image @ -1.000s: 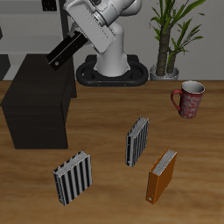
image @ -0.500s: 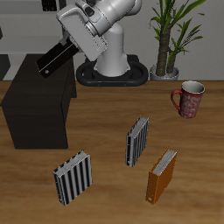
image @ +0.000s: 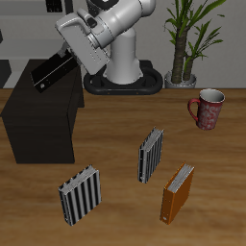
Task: Place the black book flat on top of the shelf
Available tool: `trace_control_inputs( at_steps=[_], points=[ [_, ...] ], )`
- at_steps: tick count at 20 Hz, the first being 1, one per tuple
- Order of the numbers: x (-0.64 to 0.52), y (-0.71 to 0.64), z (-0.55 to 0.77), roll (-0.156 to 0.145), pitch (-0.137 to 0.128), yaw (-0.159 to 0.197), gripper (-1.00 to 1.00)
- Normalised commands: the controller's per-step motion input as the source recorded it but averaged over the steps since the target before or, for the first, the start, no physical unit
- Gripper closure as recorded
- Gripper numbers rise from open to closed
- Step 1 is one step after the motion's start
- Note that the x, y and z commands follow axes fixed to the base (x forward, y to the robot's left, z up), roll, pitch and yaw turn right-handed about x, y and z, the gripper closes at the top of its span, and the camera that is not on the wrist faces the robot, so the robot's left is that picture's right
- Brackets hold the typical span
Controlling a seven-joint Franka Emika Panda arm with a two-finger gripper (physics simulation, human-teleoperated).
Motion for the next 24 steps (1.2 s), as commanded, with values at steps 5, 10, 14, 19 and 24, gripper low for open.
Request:
trace_control_inputs(
  at_steps=[5,10,14,19,24],
  points=[
    [0.05,-0.15,-0.17,-0.025,0.034,-0.004,1.0],
    [0.23,-0.14,-0.3,0.039,0.106,-0.03,1.0],
    [0.17,-0.03,-0.48,0.139,0.282,-0.157,-1.0],
    [0.14,0.17,-0.2,0.135,0.097,-0.048,-1.0],
    [0.01,0.38,0.05,0.146,0.034,-0.053,-1.0]
  ],
)
